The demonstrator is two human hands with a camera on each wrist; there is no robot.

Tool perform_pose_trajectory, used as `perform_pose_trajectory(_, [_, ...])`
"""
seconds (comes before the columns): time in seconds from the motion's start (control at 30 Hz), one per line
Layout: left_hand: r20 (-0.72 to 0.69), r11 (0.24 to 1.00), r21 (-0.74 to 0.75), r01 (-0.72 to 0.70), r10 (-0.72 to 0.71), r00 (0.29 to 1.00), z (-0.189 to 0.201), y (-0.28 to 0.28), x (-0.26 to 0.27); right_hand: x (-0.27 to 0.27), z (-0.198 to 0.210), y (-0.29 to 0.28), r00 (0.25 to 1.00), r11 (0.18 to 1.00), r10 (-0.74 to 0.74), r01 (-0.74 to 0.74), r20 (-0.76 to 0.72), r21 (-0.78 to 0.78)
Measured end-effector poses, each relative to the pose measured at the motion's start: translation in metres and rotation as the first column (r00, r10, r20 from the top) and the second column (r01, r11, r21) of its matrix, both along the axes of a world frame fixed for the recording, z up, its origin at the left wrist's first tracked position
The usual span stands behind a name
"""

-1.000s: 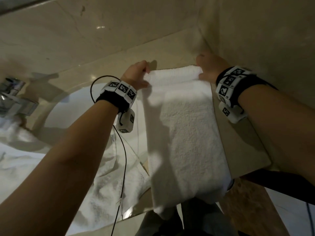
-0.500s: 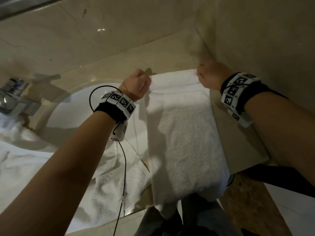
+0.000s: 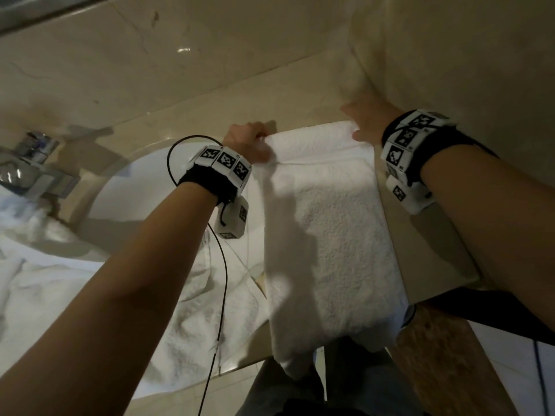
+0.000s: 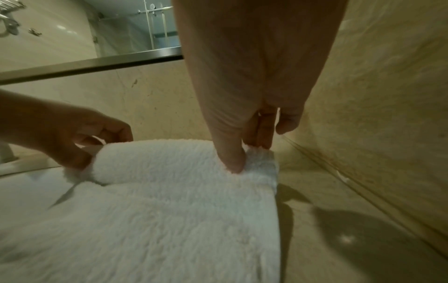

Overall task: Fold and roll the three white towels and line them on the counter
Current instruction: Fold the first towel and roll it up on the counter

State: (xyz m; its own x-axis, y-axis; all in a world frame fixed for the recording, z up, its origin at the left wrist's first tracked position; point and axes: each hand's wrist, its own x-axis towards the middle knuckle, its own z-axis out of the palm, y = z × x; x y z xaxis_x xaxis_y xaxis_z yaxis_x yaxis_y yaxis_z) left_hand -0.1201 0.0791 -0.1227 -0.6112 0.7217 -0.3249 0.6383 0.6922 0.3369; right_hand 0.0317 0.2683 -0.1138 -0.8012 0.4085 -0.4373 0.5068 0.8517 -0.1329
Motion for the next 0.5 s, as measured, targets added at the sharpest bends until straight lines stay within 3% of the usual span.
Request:
perform_pose_trajectory(0.27, [-0.075,0.998,-0.048,0.044,-0.047,0.996,-0.009,0.017,-0.005,-0.006,0.005,0.003,0.998,0.984,0.030,-0.038,0.051,0.174])
perform_pose_trajectory(0.4, [-0.109,0.989,-0.089,0.122,-0.132,0.985,-0.003,0.029,-0.015,-0.011,0.003,0.005,0.999,0.948,0.032,-0.031,0.003,0.317])
perform_pose_trajectory(0.5, [-0.167,0.986,-0.066,0.152,-0.161,0.973,-0.004,0.030,-0.013,-0.010,0.001,0.000,0.993,0.905,0.113,-0.090,-0.031,0.416])
